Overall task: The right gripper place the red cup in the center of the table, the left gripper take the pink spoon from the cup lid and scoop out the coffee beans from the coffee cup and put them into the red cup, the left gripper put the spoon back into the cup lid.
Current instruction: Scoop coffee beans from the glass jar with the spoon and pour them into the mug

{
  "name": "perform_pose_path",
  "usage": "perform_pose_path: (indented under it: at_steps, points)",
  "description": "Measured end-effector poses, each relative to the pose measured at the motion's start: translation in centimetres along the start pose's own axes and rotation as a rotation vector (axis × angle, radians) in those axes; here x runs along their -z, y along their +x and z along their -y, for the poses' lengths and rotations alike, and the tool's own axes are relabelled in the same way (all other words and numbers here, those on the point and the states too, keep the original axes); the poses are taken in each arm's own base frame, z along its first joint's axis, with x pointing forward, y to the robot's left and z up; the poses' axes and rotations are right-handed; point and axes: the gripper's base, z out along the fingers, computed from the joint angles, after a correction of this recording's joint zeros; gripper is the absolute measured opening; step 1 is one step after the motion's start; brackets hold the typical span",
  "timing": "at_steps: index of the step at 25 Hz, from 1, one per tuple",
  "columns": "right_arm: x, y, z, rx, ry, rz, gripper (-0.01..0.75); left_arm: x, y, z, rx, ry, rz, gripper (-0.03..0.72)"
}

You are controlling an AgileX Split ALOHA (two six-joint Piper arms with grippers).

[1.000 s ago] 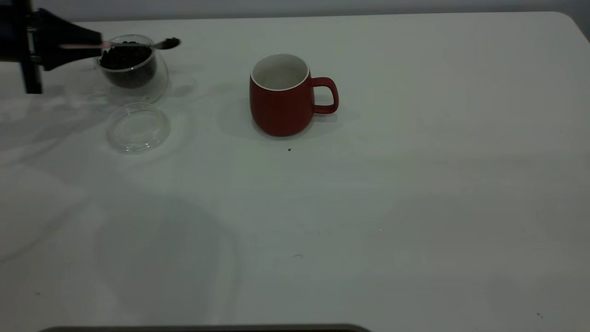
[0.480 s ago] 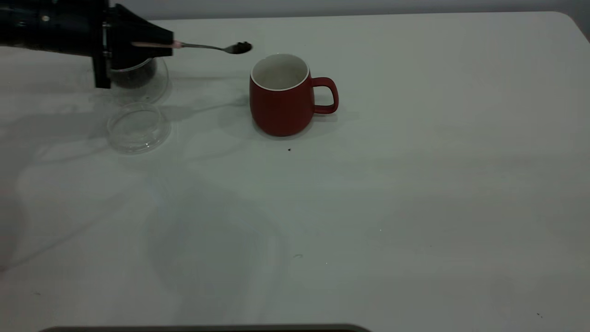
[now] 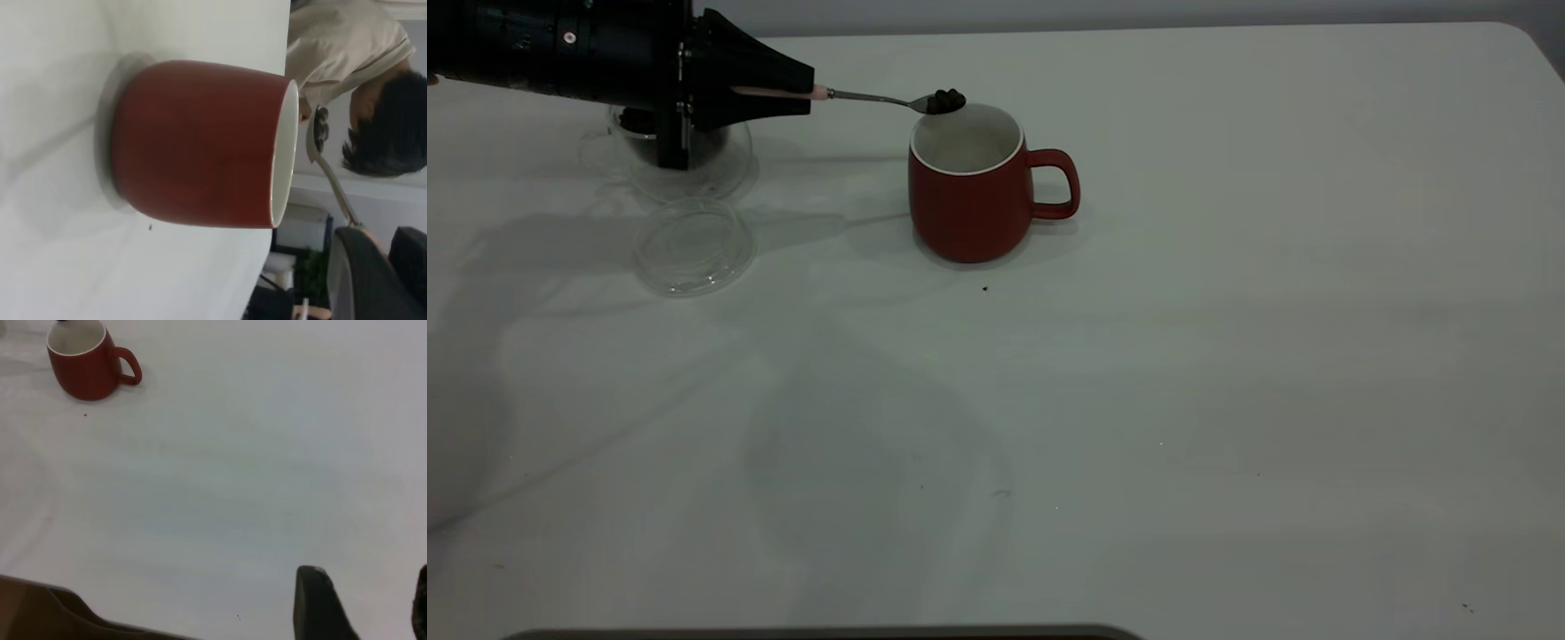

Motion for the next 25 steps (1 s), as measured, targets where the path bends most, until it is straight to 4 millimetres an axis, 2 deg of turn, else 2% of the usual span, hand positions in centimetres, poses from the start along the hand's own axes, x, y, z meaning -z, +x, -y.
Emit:
perform_pose_path:
  at_steps: [4,10,13,19,25]
  points:
    - [0.0,0.0,0.0,0.000,0.000,0.000,0.371,-0.7,0.2,0.3,-0.127,0.004,-0.014,0.113]
    - [0.0,0.0,0.0,0.000,0.000,0.000,0.371,-2.3,0.6,0.7,-0.440,0.004,-0.043,0.113]
    - [0.0,0.0,0.0,0.000,0.000,0.000,0.371,-2.5,0.3,0.5,-0.555,-0.038,-0.027,0.113]
    - [0.0,0.0,0.0,0.000,0.000,0.000,0.371,-2.4,0.0,0.1,-0.697,-0.082,-0.008,0.113]
    - [0.0,0.0,0.0,0.000,0.000,0.000,0.371,-2.3,0.2,0.4,-0.722,-0.036,-0.021,0.113]
